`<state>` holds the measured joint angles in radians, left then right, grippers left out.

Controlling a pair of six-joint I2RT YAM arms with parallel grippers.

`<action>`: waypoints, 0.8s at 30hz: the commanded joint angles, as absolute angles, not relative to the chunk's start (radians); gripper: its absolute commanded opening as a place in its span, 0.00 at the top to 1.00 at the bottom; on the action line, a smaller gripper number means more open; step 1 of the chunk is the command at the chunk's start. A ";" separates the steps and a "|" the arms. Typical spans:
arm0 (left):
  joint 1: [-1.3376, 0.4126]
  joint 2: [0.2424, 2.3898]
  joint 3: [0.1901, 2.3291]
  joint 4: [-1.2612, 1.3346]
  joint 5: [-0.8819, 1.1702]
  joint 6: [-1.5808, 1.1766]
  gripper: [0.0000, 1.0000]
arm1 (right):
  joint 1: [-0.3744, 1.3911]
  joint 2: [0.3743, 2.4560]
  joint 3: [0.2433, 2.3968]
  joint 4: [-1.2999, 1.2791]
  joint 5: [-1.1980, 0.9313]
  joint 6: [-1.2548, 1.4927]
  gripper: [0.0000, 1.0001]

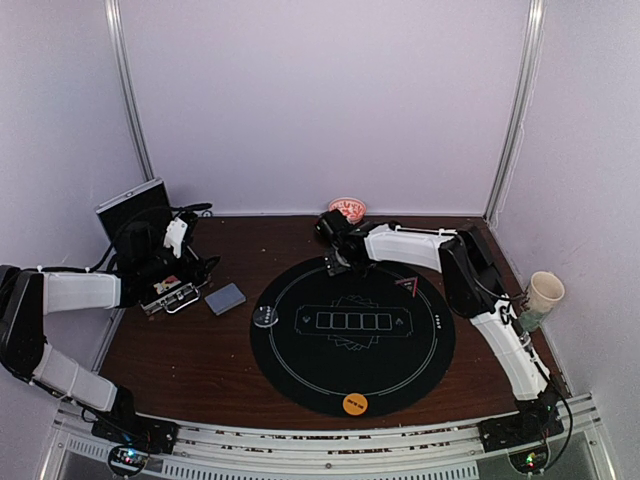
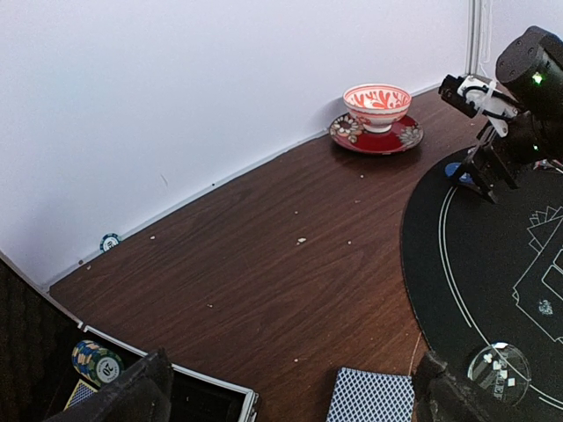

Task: Distribute texas hold em gaming equipment
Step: Press the small blind button on the poker table mat.

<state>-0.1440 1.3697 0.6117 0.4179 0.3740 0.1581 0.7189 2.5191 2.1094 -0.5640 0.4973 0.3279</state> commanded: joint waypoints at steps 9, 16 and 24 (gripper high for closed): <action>-0.144 1.377 0.637 0.450 0.376 0.166 0.02 | 0.694 2.533 2.097 -0.610 0.566 0.375 0.00; -0.144 1.382 0.638 0.450 0.375 0.167 0.02 | 0.691 2.498 2.039 -0.554 0.521 0.349 0.00; -0.144 1.383 0.639 0.450 0.373 0.167 0.02 | 0.701 2.392 1.979 -0.525 0.456 0.337 0.00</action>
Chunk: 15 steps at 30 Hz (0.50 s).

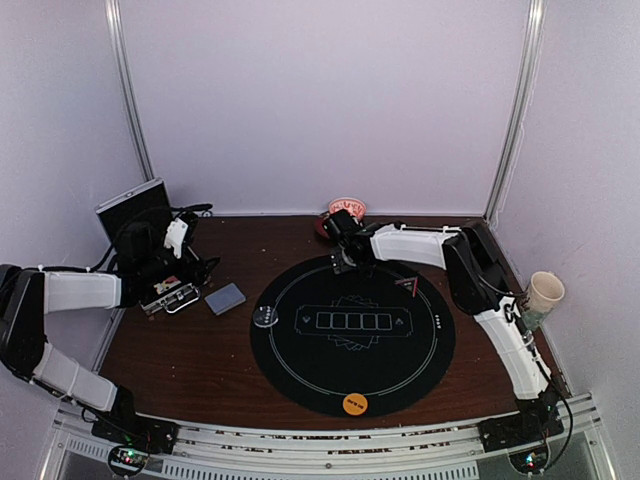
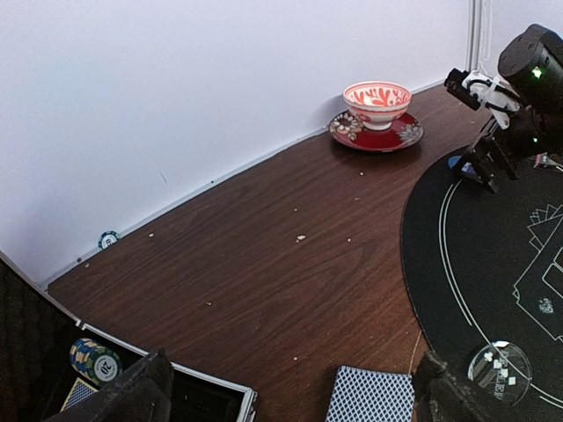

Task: Distribute texas hold em gaming equipment
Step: Press the small blind button on the poker table mat, then pick up the pile of poker chips from the pile of poker chips.

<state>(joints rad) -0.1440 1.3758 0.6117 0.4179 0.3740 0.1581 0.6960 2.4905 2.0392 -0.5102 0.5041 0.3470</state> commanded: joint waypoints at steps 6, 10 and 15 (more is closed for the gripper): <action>-0.144 1.377 0.637 0.451 0.375 0.166 0.02 | 0.659 2.193 1.811 -0.509 0.398 0.379 0.00; -0.145 1.375 0.638 0.446 0.382 0.164 0.02 | 0.606 2.063 1.663 -0.547 0.390 0.407 0.00; -0.146 1.361 0.632 0.448 0.387 0.162 0.02 | 0.535 1.848 1.380 -0.504 0.404 0.438 0.00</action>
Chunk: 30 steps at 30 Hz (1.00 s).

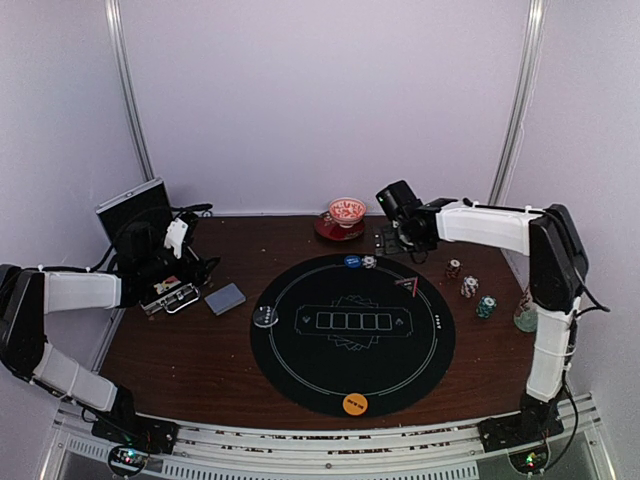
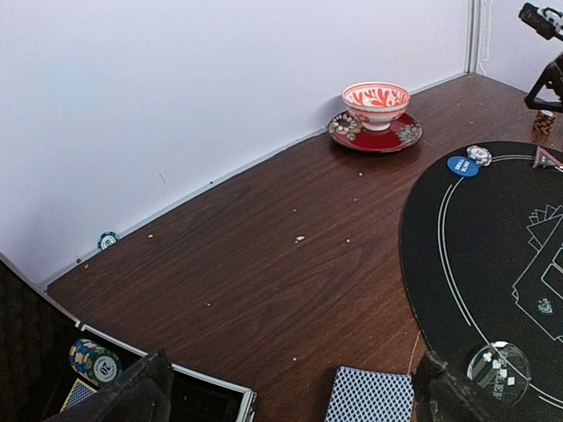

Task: Distribute texas hold em gaming equipment
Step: Pick up the pile of poker chips from the pile of poker chips.

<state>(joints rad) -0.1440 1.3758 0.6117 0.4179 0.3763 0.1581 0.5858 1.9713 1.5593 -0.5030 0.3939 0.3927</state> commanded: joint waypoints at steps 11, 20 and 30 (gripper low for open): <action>-0.145 1.353 0.630 0.446 0.387 0.161 0.02 | 0.437 1.692 1.127 -0.419 0.450 0.541 0.02; -0.145 1.354 0.633 0.444 0.389 0.162 0.02 | 0.337 1.662 1.012 -0.333 0.464 0.570 0.06; -0.145 1.349 0.629 0.446 0.383 0.161 0.02 | 0.313 1.685 0.955 -0.262 0.481 0.595 0.11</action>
